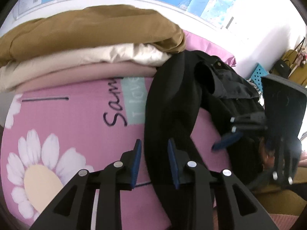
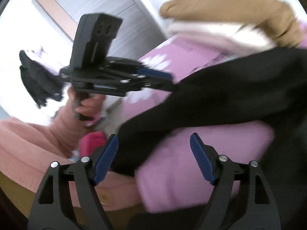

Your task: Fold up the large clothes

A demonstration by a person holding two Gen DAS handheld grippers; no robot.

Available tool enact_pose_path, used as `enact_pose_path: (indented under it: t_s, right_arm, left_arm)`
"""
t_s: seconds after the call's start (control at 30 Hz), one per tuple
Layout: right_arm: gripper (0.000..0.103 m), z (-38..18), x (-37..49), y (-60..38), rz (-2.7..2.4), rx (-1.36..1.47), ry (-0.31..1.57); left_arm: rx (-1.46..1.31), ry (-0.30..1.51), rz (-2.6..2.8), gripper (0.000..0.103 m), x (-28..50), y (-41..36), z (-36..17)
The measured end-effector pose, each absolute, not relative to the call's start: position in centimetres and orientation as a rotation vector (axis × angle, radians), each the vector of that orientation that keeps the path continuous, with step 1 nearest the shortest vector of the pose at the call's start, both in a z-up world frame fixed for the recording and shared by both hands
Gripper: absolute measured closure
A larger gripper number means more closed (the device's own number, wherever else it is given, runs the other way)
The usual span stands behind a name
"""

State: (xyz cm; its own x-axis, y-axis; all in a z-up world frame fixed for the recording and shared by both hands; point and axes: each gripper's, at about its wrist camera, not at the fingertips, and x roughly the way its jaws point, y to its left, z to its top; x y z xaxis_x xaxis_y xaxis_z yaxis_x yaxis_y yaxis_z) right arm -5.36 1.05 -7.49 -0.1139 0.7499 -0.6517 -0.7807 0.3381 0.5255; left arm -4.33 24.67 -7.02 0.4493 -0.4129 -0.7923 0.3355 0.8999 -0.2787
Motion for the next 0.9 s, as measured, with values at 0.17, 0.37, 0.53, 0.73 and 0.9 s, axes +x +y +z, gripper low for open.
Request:
enact_pose_path:
  t_s: [0.17,0.37,0.53,0.73,0.9]
  right_arm:
    - [0.046,-9.1,-7.1,5.7,1.354,-0.090,1.127]
    - [0.100,-6.9,-6.3,5.2,1.421,0.052,1.114]
    - [0.100,-0.4,-2.7,-2.5,1.400,0.335,0.950]
    - [0.098,1.1,0.7,-14.6,1.153,0.559,0.808]
    - [0.075,-5.3,3.1,-23.3,0.848,0.759,0.906]
  left_arm:
    - [-0.113,0.998,-0.456,0.076,-5.1,25.8,-7.4]
    - [-0.131,0.911,-0.449,0.069,-6.2,28.0,-4.6]
    - [-0.152,0.783,-0.506,0.060,-6.9,28.8,-1.4]
    - [-0.118,0.797,-0.619,0.060,-4.5,24.0,-2.4]
    - [-0.076,0.861,-0.691,0.060,-1.3,18.4,-4.6]
